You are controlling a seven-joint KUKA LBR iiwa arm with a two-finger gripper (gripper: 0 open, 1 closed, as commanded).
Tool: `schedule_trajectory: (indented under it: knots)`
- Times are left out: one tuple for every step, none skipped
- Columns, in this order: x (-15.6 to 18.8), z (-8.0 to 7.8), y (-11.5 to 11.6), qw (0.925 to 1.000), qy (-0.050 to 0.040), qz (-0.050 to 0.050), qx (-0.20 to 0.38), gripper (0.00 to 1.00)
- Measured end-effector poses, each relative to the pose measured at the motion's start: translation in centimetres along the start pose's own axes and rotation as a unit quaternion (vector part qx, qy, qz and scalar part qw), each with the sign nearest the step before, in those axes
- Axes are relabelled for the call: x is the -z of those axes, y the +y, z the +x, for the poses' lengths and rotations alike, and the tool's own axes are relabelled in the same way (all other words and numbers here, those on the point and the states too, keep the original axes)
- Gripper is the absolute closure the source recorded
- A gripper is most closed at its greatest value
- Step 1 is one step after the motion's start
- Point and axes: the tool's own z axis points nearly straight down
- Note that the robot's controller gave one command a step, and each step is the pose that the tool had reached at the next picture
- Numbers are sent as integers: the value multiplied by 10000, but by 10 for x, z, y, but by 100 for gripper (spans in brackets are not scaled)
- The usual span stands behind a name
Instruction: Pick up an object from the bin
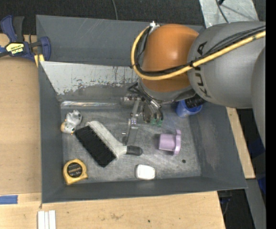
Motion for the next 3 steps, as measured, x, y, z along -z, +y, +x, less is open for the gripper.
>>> schedule_trajectory:
  knots:
    - [-38,7,3,9992,-24,-6,396,0]
    - [-119,51,-16,9940,-100,-19,1092,100]
    - [-119,51,-16,9940,-101,-19,1090,100]
